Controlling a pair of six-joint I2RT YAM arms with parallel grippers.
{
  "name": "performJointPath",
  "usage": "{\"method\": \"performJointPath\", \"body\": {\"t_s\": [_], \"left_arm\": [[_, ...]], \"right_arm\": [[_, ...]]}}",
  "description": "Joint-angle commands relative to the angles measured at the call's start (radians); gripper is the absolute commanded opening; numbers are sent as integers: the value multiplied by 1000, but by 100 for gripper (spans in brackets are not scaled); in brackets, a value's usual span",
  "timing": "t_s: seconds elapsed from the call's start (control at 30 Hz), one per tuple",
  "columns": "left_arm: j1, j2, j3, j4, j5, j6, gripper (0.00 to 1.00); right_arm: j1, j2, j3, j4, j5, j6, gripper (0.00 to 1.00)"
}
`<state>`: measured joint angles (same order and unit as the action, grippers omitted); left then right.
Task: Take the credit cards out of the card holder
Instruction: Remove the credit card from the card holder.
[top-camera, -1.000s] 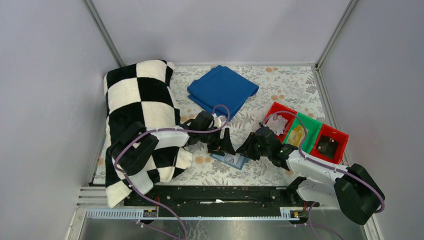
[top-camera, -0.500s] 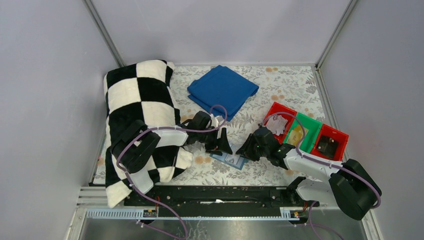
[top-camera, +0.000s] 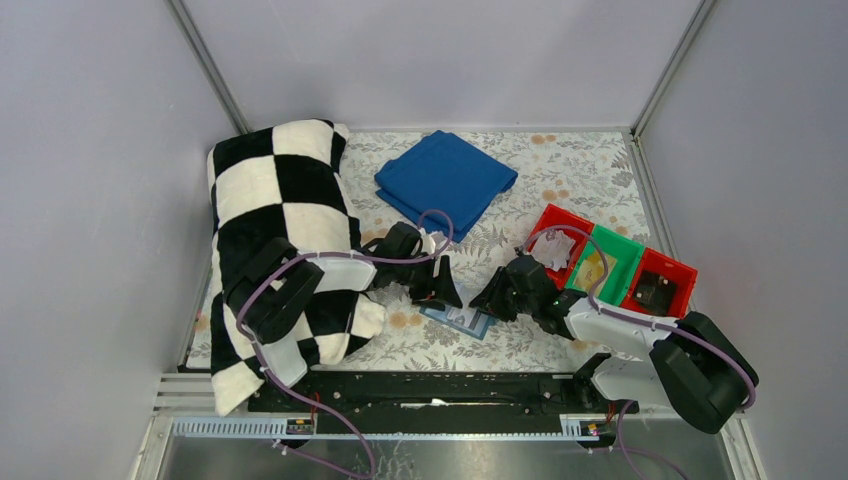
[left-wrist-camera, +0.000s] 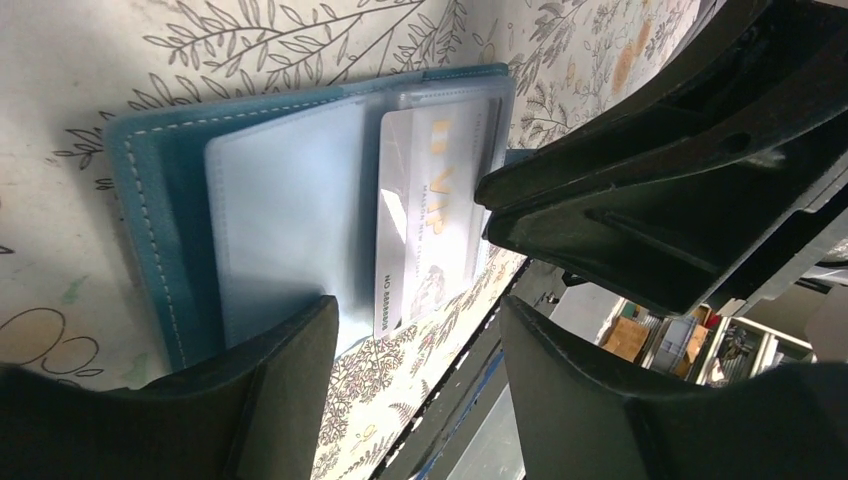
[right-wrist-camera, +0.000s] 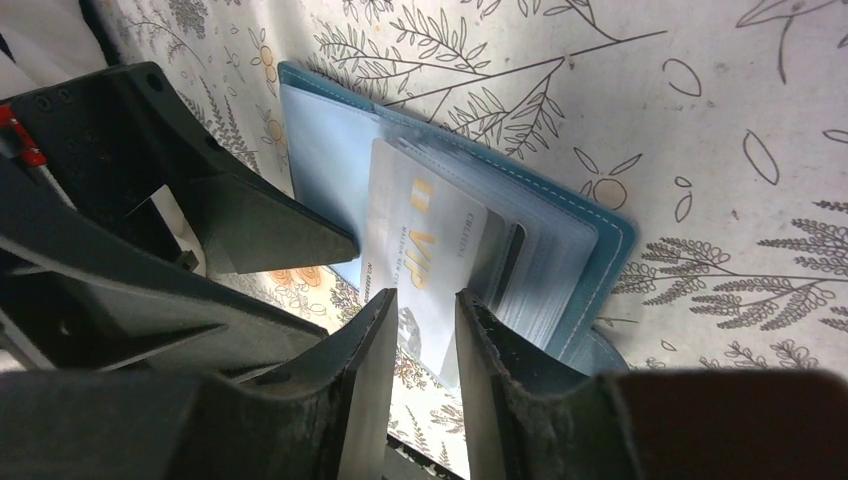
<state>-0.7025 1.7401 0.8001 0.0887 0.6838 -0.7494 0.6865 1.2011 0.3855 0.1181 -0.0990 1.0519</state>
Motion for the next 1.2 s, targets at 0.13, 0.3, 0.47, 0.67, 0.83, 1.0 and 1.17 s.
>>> {"method": "performJointPath", "body": {"t_s": [0.13,0.3,0.47,0.67,0.83,1.0,1.17], "left_arm": [[20,29,3,24,-20,14,55],[29,33,-12,58,-7,-3,50],[31,56,-36,121,15,-42,50],[31,76,-38,125,30,-44,49],[31,95,-31,127,52,-44,49],[31,110,-37,166,85,-64,43],[32,107,-43,183,86,-79,21]], "right_arm": [[5,31,-54,42,26,0,35],[5,37,-68,53,25,7,34],[5,32,-79,64,27,17,34],[5,32,-81,60,27,16,34],[5,35,-85,66,27,20,34],[5,38,-86,66,27,19,34],[6,48,-87,71,23,19,34]]}}
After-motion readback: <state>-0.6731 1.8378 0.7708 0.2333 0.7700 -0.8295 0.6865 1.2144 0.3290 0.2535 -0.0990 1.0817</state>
